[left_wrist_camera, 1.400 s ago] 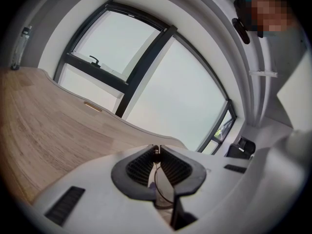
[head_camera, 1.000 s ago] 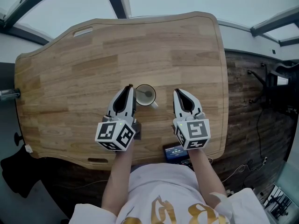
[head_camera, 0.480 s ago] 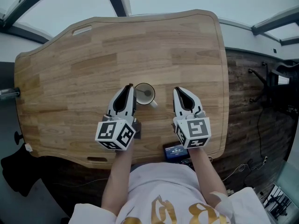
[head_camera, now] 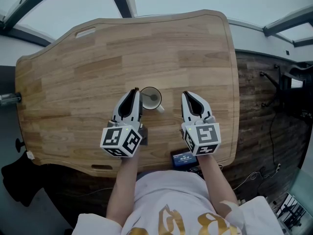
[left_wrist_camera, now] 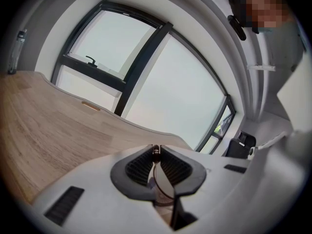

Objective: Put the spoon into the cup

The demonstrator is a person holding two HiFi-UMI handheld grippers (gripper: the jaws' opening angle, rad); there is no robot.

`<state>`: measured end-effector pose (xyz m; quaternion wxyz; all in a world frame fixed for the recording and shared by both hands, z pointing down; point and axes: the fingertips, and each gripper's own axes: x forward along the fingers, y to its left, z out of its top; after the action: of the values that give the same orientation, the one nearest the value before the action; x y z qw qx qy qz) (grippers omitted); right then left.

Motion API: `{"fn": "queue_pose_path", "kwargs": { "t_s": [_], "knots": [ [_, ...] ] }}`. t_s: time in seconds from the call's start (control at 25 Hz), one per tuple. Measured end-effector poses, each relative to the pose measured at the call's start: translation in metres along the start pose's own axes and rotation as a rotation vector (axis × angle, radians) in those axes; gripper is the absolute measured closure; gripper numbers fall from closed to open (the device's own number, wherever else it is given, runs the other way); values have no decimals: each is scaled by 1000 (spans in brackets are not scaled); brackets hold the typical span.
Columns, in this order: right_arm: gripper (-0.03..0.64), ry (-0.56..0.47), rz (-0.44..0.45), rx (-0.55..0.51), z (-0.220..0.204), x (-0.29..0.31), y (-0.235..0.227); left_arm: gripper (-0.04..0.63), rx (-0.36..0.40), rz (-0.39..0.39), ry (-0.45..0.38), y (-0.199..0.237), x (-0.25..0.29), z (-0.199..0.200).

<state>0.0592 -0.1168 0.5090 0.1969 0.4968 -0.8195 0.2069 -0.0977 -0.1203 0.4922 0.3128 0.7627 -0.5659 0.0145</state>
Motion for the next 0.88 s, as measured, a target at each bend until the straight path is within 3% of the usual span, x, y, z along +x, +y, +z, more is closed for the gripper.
{"fn": "queue_pose_path", "kwargs": {
  "t_s": [0.48, 0.64, 0.88],
  "knots": [
    [584, -9, -4, -2, 4, -3, 0, 541, -1, 7, -2, 0, -1, 0],
    [584, -16, -4, -2, 7, -5, 1, 471, 9, 5, -24, -1, -4, 6],
    [584, -30, -12, -5, 11, -9, 2, 471, 61, 12, -68, -4, -10, 18]
  ]
}}
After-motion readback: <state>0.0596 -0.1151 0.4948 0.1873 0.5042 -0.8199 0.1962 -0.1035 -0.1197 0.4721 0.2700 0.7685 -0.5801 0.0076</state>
